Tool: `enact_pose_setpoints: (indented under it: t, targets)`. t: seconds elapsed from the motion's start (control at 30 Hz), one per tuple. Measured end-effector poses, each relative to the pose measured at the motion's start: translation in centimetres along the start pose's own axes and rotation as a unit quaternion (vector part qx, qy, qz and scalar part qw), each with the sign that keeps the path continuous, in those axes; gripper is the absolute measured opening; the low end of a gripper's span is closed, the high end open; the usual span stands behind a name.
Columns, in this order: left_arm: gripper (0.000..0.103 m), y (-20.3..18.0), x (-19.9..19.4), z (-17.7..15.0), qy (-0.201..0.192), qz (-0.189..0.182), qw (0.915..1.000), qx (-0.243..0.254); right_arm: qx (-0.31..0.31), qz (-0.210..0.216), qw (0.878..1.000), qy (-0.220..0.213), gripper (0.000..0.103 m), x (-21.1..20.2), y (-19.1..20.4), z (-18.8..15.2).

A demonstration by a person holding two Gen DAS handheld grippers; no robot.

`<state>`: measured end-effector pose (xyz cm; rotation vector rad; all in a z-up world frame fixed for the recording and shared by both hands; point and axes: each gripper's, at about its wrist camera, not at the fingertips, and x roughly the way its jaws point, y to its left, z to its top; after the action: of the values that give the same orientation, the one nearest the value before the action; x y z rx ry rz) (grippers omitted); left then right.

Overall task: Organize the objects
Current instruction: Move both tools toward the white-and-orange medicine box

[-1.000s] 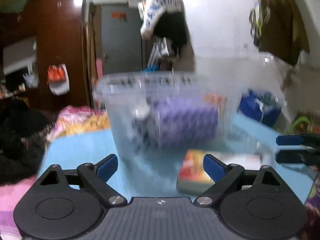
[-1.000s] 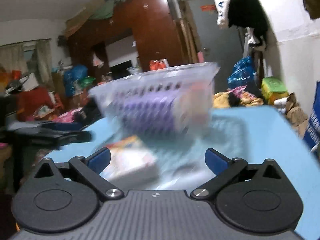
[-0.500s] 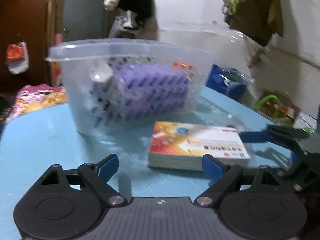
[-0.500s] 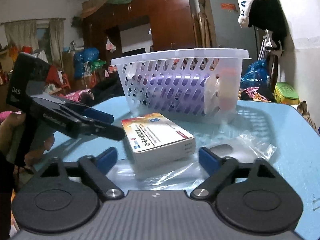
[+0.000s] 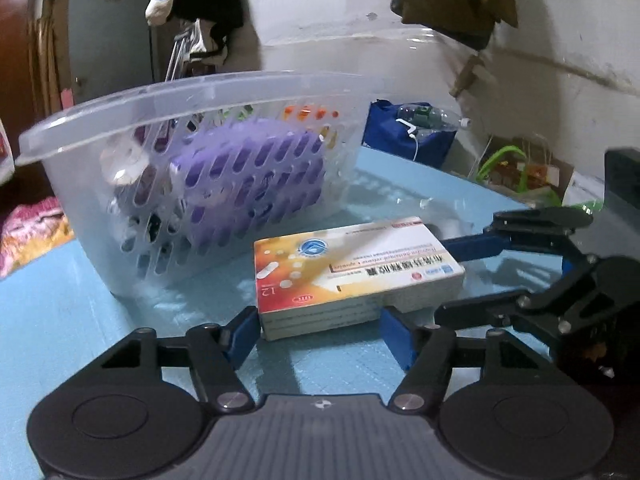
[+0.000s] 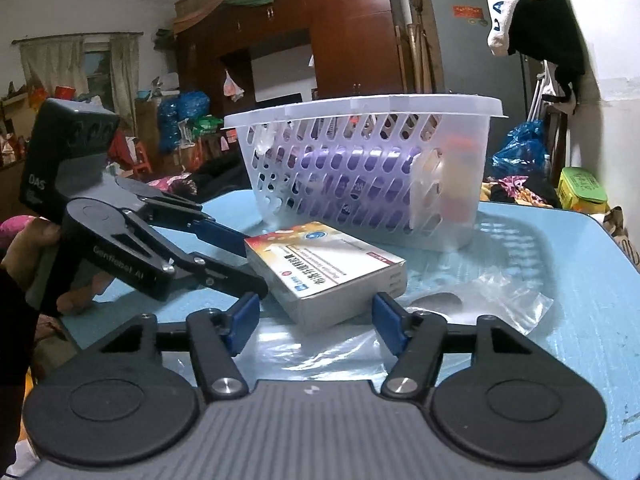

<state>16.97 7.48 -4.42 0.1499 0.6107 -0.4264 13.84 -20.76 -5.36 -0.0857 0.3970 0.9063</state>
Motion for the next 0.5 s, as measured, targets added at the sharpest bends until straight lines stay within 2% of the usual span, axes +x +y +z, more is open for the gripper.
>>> enact_pose_setpoints:
  t: [0.2, 0.27, 0.33, 0.5]
  targets:
    - [0.064, -0.2, -0.3, 0.1, -0.011, -0.005, 0.9999, 0.002, -0.01, -0.003, 1.0, -0.007, 0.061, -0.3, -0.4, 0.1]
    - [0.063, -0.5, -0.9, -0.1, -0.02, -0.001, 0.9998, 0.005, -0.012, -0.001, 1.0, -0.007, 0.053, -0.3, -0.6, 0.1]
    - [0.063, -0.7, -1.3, -0.2, -0.03, 0.005, 0.9995, -0.001, -0.01, 0.001, 1.0, -0.008, 0.05, -0.4, -1.0, 0.1]
    - [0.054, -0.1, -1.7, -0.4, -0.036, -0.01, 0.9989, -0.028, 0.002, 0.009, 1.0, -0.013, 0.05, -0.6, -1.8, 0.2]
